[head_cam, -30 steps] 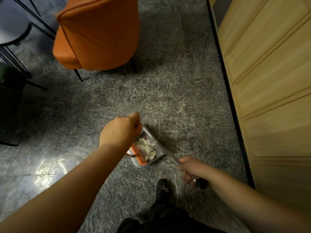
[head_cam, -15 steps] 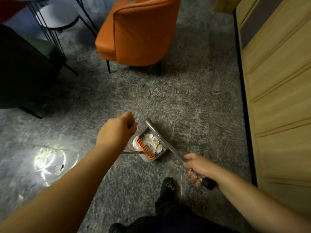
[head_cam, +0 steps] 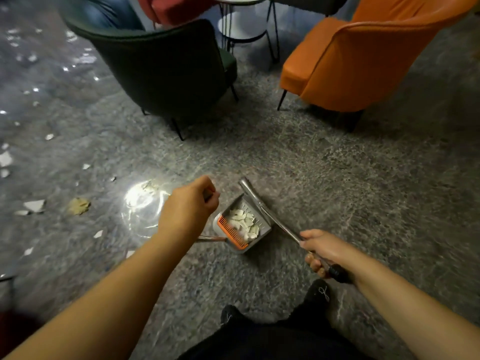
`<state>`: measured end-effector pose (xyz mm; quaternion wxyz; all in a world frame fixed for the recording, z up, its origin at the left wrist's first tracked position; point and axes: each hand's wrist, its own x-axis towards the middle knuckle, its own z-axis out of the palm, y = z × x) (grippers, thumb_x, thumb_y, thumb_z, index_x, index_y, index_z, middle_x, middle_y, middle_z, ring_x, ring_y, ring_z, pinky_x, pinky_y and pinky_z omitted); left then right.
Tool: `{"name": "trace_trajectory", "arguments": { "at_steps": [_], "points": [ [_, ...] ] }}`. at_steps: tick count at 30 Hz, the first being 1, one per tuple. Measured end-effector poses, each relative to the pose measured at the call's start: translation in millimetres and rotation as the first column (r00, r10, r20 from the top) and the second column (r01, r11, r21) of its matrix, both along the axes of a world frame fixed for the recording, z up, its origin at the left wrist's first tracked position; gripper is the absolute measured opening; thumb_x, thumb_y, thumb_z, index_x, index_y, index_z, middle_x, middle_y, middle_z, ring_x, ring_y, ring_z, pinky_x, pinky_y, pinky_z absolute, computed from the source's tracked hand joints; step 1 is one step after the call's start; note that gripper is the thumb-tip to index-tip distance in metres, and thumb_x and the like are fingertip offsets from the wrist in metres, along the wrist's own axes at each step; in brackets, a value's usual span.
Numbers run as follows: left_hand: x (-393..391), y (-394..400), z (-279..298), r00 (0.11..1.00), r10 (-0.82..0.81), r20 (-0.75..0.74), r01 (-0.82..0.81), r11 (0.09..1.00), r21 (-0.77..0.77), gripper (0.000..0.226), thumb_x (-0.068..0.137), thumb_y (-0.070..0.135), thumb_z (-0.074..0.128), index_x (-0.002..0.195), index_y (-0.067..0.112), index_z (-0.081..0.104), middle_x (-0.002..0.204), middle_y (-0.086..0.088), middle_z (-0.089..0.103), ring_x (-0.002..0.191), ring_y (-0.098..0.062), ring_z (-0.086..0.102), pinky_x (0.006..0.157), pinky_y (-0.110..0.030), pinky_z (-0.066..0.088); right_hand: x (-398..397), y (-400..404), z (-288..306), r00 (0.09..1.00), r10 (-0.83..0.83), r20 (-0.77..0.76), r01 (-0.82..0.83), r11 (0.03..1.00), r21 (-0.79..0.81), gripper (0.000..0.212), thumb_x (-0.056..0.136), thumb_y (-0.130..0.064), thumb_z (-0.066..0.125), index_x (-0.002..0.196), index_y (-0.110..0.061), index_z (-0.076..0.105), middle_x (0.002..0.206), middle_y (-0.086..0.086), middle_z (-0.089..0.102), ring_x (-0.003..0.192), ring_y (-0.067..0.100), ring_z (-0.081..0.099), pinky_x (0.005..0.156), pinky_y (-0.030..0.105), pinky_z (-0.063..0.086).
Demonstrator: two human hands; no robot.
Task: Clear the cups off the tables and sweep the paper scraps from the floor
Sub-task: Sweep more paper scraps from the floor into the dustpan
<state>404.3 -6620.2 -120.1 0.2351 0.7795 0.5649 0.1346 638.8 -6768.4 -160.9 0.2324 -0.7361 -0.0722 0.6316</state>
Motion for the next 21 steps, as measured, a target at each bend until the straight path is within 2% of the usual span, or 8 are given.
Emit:
{"name": "trace_trajectory", "arguments": {
  "at_steps": [7, 9, 12, 18, 21],
  "points": [
    [-141, -11, 0, 0.967, 0.253, -0.042, -0.253, 0.967, -0.004, 0.013, 0.088, 0.034, 0.067, 0.084, 0.024, 0.059, 0.073, 0.006, 0.065, 0.069, -0.022, 0.060, 0.057, -0.032, 0.047, -94, 55, -12, 0.982, 0.182, -0.056, -0.181, 0.983, 0.023, 0.038, 0.101, -0.012, 0.039, 0.137, -0.024, 0.037, 0.059, 0.007, 0.042, 0.028, 0.008, 0.036, 0.035, 0.012, 0.028],
    [-173, -16, -2, 0.944, 0.326, -0.052, -0.327, 0.945, -0.008, 0.013, 0.089, 0.033, 0.067, 0.084, 0.024, 0.059, 0.073, 0.005, 0.065, 0.070, -0.023, 0.061, 0.061, -0.036, 0.051, -116, 70, -12, 0.968, 0.246, -0.050, -0.245, 0.969, 0.031, 0.037, 0.101, -0.012, 0.038, 0.136, -0.024, 0.037, 0.058, 0.007, 0.042, 0.028, 0.008, 0.036, 0.035, 0.012, 0.029],
    [-216, -25, -6, 0.894, 0.444, -0.063, -0.445, 0.895, 0.002, 0.015, 0.088, 0.035, 0.067, 0.080, 0.026, 0.058, 0.067, 0.009, 0.062, 0.066, -0.021, 0.059, 0.055, -0.032, 0.046, -144, 94, -11, 0.946, 0.320, -0.052, -0.318, 0.947, 0.054, 0.037, 0.101, -0.011, 0.038, 0.136, -0.024, 0.037, 0.058, 0.007, 0.041, 0.028, 0.008, 0.036, 0.034, 0.012, 0.030],
    [-275, -32, -18, 0.790, 0.604, -0.106, -0.603, 0.796, 0.040, 0.017, 0.086, 0.039, 0.067, 0.077, 0.031, 0.054, 0.056, 0.018, 0.048, 0.055, -0.013, 0.049, 0.048, -0.025, 0.032, -182, 157, -25, 0.900, 0.435, -0.011, -0.434, 0.900, 0.027, 0.040, 0.102, -0.013, 0.036, 0.140, -0.025, 0.037, 0.060, 0.007, 0.041, 0.027, 0.007, 0.036, 0.035, 0.011, 0.030],
    [-285, -26, -23, 0.763, 0.636, -0.114, -0.635, 0.771, 0.053, 0.017, 0.085, 0.038, 0.069, 0.078, 0.029, 0.056, 0.055, 0.015, 0.050, 0.056, -0.019, 0.052, 0.051, -0.028, 0.035, -191, 193, -35, 0.886, 0.464, -0.011, -0.464, 0.886, -0.001, 0.040, 0.102, -0.013, 0.035, 0.141, -0.025, 0.036, 0.061, 0.006, 0.042, 0.029, 0.007, 0.036, 0.035, 0.012, 0.028]
  ]
}}
